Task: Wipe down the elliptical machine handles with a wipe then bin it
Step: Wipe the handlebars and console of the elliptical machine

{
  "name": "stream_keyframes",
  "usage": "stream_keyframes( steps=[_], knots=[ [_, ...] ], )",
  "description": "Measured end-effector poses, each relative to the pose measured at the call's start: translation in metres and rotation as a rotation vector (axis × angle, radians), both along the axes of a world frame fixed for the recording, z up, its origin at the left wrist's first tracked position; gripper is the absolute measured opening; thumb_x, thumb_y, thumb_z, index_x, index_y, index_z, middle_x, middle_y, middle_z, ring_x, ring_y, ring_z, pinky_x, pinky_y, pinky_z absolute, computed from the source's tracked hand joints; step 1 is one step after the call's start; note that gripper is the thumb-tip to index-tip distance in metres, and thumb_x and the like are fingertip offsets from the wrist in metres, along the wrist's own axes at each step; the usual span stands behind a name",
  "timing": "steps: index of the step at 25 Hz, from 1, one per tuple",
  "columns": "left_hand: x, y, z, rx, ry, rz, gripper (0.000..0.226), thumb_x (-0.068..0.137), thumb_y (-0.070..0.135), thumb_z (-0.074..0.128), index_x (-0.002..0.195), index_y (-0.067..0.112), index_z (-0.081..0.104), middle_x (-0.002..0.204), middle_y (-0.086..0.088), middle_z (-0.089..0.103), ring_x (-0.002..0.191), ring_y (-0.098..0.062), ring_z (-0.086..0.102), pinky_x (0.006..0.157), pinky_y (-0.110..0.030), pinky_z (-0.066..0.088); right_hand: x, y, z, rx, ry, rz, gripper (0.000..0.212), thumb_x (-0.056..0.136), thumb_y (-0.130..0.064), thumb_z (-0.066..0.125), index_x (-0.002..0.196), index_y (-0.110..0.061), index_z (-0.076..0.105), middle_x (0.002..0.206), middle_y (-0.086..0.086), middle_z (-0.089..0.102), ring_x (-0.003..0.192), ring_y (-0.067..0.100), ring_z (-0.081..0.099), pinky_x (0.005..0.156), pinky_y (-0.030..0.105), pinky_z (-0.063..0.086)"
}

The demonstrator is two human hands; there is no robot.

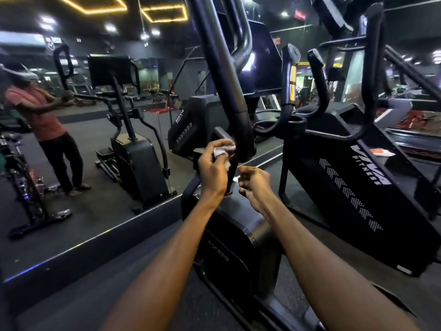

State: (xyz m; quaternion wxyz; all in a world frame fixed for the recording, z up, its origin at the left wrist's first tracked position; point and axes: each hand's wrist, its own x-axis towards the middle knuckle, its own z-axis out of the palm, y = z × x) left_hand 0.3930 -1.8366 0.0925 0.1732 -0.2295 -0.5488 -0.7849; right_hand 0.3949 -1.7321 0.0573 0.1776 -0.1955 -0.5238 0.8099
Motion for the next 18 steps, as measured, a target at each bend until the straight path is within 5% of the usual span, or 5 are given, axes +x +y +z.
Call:
stream_keyframes(
  steps=[6, 8, 14, 18],
  knots=[
    [0.025, 0.005, -0.026, -0.016, -0.261, 0.097, 0.028, 0.086, -0.01, 0.047, 0.108, -0.004, 0.063, 0.091, -0.009, 0.067, 0.071, -0.003, 0.066, 0.063, -0.018, 0.052, 0.04, 0.002, 0.01, 0.069, -0.015, 0.362, 0.015, 0.091, -0.015, 0.057, 0.09, -0.006, 0.068, 0.07, 0.005, 0.061, 0.051, 0.018, 0.057, 0.052, 0.027, 0.043],
    [0.033, 0.014, -0.036, -0.039, -0.335, 0.121, 0.024, 0.089, -0.005, 0.05, 0.109, -0.003, 0.063, 0.093, -0.015, 0.068, 0.074, -0.011, 0.066, 0.061, -0.02, 0.052, 0.055, 0.008, 0.008, 0.118, 0.021, 0.43, 0.012, 0.091, -0.015, 0.06, 0.091, -0.006, 0.067, 0.07, 0.005, 0.061, 0.054, 0.017, 0.058, 0.054, 0.029, 0.044],
    [0.079, 0.067, -0.047, -0.142, -0.456, 0.162, 0.023, 0.08, 0.035, 0.063, 0.096, 0.019, 0.067, 0.092, -0.004, 0.071, 0.081, -0.019, 0.065, 0.068, -0.034, 0.05, 0.097, 0.075, -0.001, 0.306, 0.069, 0.36, 0.009, 0.093, -0.008, 0.062, 0.097, -0.001, 0.068, 0.085, 0.024, 0.067, 0.069, 0.026, 0.06, 0.053, 0.03, 0.045],
    [0.103, 0.097, -0.042, -0.29, -0.408, 0.27, 0.023, 0.083, 0.025, 0.074, 0.103, 0.015, 0.066, 0.095, -0.002, 0.072, 0.087, -0.018, 0.068, 0.074, -0.033, 0.056, 0.118, 0.119, 0.011, 0.251, 0.102, 0.339, 0.004, 0.09, -0.005, 0.061, 0.09, -0.003, 0.065, 0.085, 0.02, 0.074, 0.076, 0.026, 0.069, 0.07, 0.041, 0.057]
  ],
)
